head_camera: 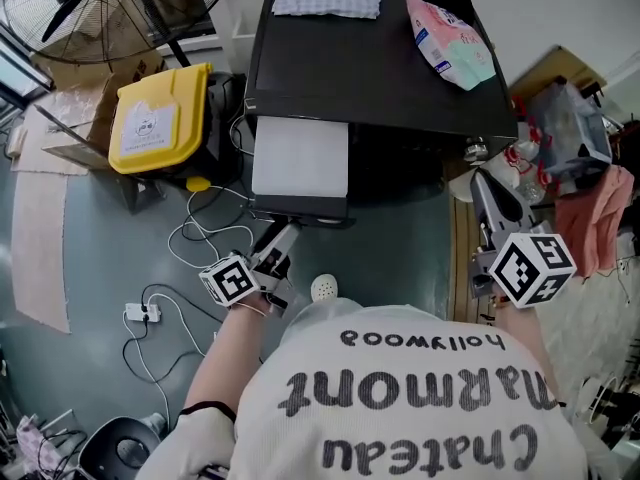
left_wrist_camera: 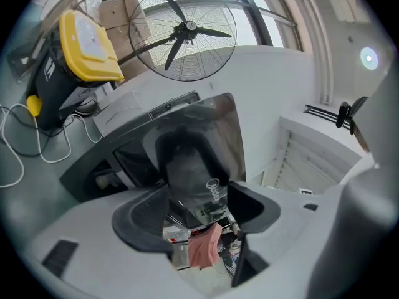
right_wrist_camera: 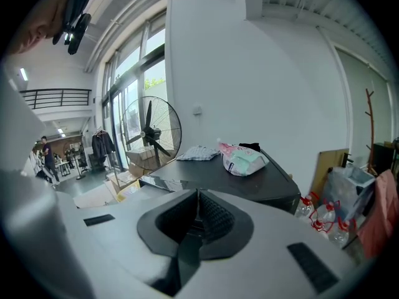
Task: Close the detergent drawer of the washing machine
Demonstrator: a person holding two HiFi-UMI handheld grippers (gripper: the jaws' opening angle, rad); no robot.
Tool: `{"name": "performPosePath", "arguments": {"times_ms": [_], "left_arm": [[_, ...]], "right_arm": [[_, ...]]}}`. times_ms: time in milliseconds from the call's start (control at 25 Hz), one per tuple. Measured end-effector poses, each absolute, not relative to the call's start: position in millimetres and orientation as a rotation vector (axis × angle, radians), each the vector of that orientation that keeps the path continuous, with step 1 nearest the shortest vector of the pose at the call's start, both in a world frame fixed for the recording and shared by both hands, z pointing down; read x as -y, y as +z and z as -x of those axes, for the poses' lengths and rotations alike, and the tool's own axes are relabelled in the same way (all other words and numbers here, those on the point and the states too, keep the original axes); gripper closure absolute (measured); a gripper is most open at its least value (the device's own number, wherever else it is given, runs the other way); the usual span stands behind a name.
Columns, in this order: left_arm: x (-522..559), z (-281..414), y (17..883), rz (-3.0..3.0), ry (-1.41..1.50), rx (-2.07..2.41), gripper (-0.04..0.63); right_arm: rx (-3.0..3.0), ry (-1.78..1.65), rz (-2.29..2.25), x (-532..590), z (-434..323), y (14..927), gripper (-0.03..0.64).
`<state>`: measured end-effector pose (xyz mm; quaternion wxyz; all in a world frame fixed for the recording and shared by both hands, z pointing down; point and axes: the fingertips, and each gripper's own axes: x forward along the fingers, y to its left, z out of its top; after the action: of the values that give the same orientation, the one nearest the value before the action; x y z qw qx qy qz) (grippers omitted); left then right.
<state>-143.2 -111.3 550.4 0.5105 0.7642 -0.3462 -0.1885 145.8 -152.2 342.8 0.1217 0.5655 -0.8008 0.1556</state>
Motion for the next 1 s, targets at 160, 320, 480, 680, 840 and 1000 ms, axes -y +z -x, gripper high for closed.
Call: {"name": "performPosePath", "arguments": {"times_ms": [160,320,480,680,840,1000], "left_arm": [[113.8,141.2,541.5,-1.866,-0.471,0.822,0.305],[113.3,140.3,538.7,-1.861,-0.470,0.806,0.318],[114.8,140.4,533.5,-1.843,-0.495,0.797,0.331],[116.7,137.9,530.2,-1.856,-0.506,0.788,0.339],[119.7,134.1,528.5,-1.853,-0.506,0.786,0.345],[120.5,132.6,528.6,-1.845,-0.506,0.795,0.350]], "right_arm": [[2.341,0.453,-1.657,151.4,-145.0,343.6,0.583],[2.344,0.460,-1.672,151.8,-144.2,345.2,0.583],[2.357,0.470,-1.674,154.1,-137.7,347.5,0.583],[2.367,0.478,-1.655,155.0,-131.5,351.5,0.583],[2.372,0.489,-1.651,161.7,-134.3,352.1,0.583],[2.396,0.485,-1.617,174.8,-131.2,351.1,0.583]]}}
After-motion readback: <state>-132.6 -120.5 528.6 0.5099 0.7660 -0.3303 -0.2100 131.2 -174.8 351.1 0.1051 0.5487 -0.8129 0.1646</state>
